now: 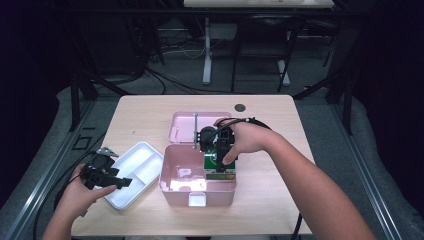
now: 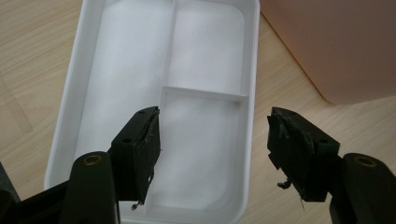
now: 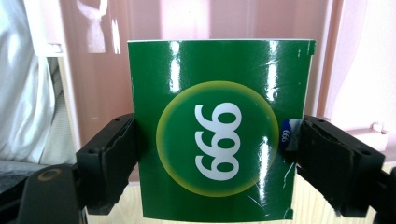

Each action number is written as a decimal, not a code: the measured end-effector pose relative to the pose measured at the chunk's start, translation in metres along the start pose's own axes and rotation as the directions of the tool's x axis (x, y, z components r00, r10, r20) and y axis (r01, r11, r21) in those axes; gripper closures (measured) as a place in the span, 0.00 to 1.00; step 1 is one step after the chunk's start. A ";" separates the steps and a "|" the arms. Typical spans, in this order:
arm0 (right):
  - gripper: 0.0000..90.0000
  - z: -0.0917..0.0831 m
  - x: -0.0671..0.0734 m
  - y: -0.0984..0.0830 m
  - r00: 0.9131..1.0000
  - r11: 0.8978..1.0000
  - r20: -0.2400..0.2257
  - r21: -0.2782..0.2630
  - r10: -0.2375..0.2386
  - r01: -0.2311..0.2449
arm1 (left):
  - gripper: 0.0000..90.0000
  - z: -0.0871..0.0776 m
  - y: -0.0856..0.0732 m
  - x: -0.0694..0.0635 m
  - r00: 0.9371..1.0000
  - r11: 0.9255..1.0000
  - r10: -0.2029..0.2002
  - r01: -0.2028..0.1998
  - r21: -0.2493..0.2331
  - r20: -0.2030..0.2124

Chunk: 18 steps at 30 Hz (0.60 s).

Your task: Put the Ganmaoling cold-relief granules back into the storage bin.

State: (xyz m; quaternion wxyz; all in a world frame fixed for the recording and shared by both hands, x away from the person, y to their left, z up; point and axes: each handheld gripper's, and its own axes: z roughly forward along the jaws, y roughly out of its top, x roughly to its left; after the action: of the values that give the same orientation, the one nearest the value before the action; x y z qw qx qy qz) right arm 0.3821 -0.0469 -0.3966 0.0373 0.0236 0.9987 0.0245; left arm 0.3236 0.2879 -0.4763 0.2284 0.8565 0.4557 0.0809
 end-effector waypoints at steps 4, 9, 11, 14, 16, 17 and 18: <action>0.18 0.007 -0.001 -0.001 1.000 0.999 -0.010 -0.025 0.021 -0.021 | 0.39 0.000 0.000 0.000 1.000 1.000 -0.002 0.002 -0.001 0.000; 0.18 0.021 -0.001 -0.002 1.000 1.000 -0.026 -0.005 0.018 -0.018 | 0.39 0.000 0.000 0.000 1.000 1.000 -0.001 0.001 0.000 0.001; 0.18 0.025 -0.001 -0.002 0.999 1.000 -0.033 -0.003 0.020 -0.020 | 0.39 0.000 0.000 0.000 1.000 1.000 -0.001 0.001 0.000 0.000; 0.18 0.032 -0.001 -0.003 0.999 1.000 -0.042 -0.009 0.024 -0.024 | 0.39 0.000 0.000 0.000 1.000 1.000 -0.001 0.001 0.001 0.000; 0.18 0.035 -0.001 -0.004 0.999 1.000 -0.042 -0.006 0.019 -0.019 | 0.39 0.001 0.000 0.000 1.000 1.000 0.000 0.000 0.001 0.001; 0.18 0.037 -0.001 -0.004 0.999 1.000 -0.041 -0.008 0.020 -0.020 | 0.39 0.001 0.000 0.000 1.000 1.000 0.001 -0.001 0.002 0.002; 0.18 0.038 -0.002 -0.004 0.999 1.000 -0.041 -0.006 0.018 -0.019 | 0.39 0.001 0.000 0.000 1.000 1.000 0.005 -0.005 0.003 0.002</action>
State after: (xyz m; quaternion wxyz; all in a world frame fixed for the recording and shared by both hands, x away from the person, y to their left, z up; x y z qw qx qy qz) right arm 0.3865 -0.0487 -0.4348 0.0165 0.0321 0.9989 0.0284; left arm 0.3239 0.2876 -0.4769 0.2273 0.8581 0.4535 0.0800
